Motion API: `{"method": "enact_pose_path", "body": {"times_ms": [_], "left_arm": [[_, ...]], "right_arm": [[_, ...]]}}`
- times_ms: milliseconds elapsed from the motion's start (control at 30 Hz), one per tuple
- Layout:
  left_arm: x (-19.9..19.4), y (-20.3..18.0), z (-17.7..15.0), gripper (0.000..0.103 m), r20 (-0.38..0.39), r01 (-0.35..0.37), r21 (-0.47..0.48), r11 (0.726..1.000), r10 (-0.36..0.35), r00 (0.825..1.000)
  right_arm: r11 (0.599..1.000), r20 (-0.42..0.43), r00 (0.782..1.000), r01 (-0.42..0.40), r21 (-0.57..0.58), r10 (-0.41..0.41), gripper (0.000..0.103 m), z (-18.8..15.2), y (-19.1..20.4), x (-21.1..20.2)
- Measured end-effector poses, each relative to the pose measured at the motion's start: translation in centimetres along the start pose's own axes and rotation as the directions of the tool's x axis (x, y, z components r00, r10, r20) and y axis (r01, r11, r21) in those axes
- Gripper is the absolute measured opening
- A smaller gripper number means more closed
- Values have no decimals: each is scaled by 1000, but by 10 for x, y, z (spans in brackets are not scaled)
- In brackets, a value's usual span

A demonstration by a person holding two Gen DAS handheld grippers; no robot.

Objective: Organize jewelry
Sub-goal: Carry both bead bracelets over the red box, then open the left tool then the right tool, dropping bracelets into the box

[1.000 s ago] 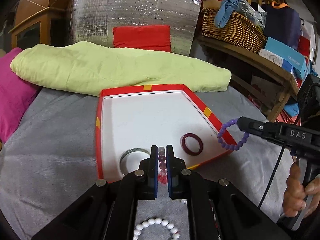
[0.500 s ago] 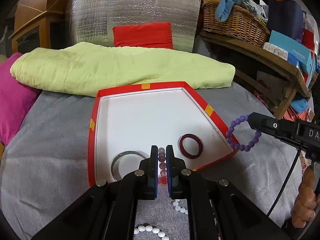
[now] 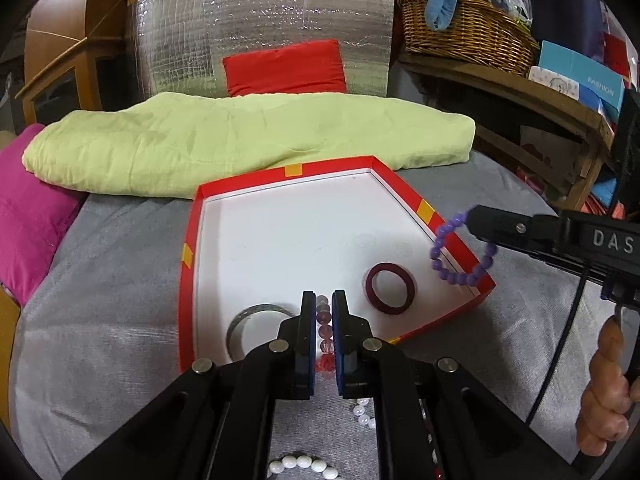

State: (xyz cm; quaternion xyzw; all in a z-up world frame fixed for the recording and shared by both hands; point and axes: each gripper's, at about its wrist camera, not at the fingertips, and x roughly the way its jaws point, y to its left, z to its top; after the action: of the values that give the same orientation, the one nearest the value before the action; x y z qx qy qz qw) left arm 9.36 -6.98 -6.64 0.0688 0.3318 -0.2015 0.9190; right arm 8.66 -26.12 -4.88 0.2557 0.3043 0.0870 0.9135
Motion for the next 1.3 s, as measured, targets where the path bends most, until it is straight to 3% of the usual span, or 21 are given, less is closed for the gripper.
{"method": "enact_pose_path", "body": {"times_ms": [267, 500, 1000, 1300], "left_arm": [[21, -9, 7, 8, -25, 40, 0, 999, -40, 999], [43, 2, 23, 8, -41, 109, -68, 992, -112, 993], [75, 55, 36, 8, -69, 18, -146, 989, -29, 997], [86, 69, 31, 8, -103, -27, -181, 983, 8, 995]], "right_arm": [[998, 10, 1000, -20, 56, 20, 10, 18, -10, 28], [992, -7, 999, -41, 119, 42, 10, 34, -20, 57], [966, -55, 989, -119, 228, 135, 10, 32, -13, 104], [963, -75, 991, -87, 254, 109, 11, 27, -17, 113]]}}
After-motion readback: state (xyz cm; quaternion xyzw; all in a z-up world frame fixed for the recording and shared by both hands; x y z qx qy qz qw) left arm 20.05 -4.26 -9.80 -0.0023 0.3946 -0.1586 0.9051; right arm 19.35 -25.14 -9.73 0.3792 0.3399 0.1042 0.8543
